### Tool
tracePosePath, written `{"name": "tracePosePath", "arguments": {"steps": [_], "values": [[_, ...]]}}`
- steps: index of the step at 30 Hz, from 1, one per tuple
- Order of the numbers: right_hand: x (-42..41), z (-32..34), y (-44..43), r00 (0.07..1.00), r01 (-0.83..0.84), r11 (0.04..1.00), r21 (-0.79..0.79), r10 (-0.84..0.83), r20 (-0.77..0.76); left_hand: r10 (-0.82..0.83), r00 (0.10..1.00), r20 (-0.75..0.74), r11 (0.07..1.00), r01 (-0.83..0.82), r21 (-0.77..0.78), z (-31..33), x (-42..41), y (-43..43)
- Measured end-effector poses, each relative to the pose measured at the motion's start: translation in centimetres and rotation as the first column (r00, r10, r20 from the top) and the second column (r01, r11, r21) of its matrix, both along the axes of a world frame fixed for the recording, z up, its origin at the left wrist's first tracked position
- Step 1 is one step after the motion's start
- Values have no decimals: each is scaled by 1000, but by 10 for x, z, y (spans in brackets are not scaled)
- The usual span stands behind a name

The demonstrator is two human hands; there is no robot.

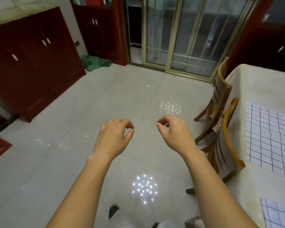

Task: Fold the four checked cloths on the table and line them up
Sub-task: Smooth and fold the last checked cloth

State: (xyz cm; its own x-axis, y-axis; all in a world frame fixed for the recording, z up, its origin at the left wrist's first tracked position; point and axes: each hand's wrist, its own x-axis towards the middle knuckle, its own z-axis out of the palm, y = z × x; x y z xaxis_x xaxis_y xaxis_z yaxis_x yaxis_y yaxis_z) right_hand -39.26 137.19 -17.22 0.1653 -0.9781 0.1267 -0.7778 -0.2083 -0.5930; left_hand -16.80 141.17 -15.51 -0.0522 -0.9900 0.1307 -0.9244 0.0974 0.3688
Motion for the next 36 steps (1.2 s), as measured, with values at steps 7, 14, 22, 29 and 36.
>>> {"name": "tracePosePath", "arguments": {"steps": [7,14,22,29,36], "values": [[-12,3,-105,983,172,985,-23,-173,-69,-162,985,-60,987,161,-15,-21,-4,-151],[2,40,-216,943,318,944,-92,-325,-77,-319,942,-104,948,317,-41,2,6,-301],[-8,28,-306,899,429,899,-89,-434,-53,-458,880,-127,888,458,-31,-6,-12,-417],[-48,9,-403,865,502,860,-96,-498,60,-500,862,-80,866,500,-18,-9,-51,-535],[-90,30,-560,894,445,890,-96,-435,112,-447,891,79,894,448,16,41,-85,-675]]}}
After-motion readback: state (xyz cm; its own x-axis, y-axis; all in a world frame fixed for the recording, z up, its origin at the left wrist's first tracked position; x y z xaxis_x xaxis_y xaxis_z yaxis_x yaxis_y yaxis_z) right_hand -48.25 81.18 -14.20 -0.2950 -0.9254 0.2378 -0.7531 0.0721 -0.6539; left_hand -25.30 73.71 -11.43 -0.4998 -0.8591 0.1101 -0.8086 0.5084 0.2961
